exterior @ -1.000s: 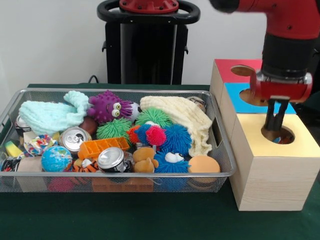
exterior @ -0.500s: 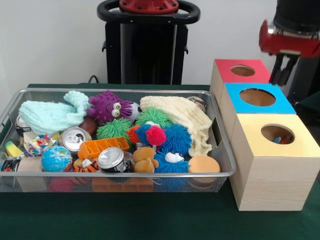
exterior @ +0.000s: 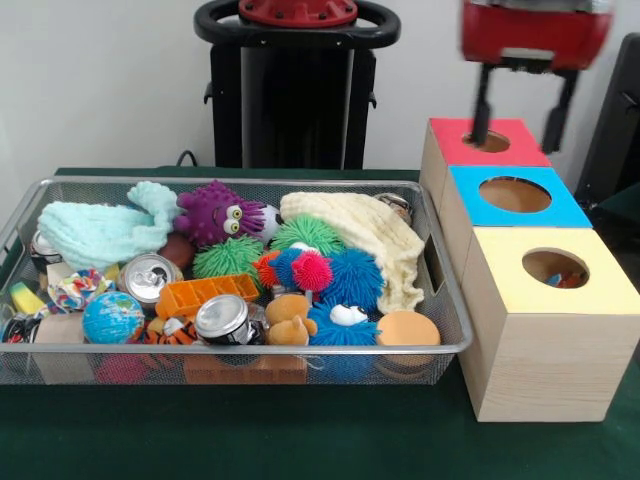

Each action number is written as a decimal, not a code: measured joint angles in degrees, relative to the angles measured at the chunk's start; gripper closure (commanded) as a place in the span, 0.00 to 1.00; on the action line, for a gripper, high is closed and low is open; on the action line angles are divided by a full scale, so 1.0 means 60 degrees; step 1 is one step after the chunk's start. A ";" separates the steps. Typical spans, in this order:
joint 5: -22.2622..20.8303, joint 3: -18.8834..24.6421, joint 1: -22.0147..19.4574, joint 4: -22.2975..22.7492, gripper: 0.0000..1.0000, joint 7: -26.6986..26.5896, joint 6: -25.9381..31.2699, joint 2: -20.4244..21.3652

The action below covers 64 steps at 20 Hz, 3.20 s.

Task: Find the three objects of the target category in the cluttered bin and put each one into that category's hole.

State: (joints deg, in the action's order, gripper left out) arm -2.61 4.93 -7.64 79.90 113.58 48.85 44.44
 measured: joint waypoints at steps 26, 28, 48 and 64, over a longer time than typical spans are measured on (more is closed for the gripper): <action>-0.3200 0.4207 -0.6983 0.3234 0.00 -0.3988 -0.2745 -0.0845; -0.3398 0.4531 -0.7308 0.3384 0.00 -0.4233 -0.2384 -0.0773; -0.5736 0.5415 -0.7165 0.1175 0.00 -0.6075 -0.1036 -0.1834; -0.6682 0.5415 -0.7801 0.1711 0.00 -0.6075 -0.1037 -0.1589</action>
State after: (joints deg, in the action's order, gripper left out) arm -42.70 37.42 -54.44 90.17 77.13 42.63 34.91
